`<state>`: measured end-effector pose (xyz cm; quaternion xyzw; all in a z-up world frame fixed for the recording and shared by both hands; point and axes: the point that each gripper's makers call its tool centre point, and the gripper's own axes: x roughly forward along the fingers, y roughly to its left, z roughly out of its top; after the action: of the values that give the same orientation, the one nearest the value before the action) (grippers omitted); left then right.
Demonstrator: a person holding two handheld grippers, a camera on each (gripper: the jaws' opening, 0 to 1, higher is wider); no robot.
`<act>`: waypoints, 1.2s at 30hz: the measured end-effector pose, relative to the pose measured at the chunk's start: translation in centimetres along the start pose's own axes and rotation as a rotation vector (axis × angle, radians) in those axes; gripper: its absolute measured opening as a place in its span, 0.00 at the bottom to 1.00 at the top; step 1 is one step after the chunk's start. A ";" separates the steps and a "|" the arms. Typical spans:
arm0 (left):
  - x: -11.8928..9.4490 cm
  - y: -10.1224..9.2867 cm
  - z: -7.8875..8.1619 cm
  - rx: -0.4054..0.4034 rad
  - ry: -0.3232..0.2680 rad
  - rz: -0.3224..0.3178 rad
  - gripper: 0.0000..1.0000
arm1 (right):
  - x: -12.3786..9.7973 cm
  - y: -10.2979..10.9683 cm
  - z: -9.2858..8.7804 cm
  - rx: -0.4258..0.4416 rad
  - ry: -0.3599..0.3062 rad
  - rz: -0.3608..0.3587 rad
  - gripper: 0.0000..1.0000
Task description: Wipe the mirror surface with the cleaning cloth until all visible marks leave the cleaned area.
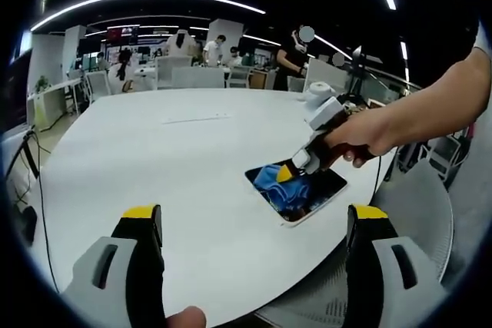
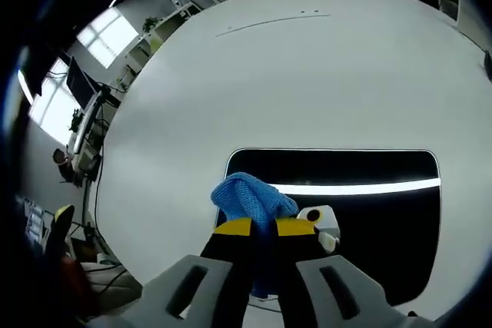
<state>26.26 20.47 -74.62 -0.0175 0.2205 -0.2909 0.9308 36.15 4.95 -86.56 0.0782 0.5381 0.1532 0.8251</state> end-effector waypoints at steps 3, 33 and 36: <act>0.0 0.0 0.3 0.004 -0.006 -0.001 0.99 | -0.1 -0.4 0.0 0.004 0.003 0.001 0.03; 0.6 -1.4 1.0 0.043 -0.012 -0.005 0.99 | -1.5 -3.7 -0.8 0.023 -0.007 0.003 0.03; 0.6 -1.6 1.1 0.044 -0.015 -0.005 0.99 | -1.6 -4.0 -0.9 0.023 -0.008 0.003 0.03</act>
<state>26.30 18.75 -73.61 0.0001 0.2069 -0.2977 0.9320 35.42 0.64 -86.73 0.0893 0.5366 0.1478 0.8259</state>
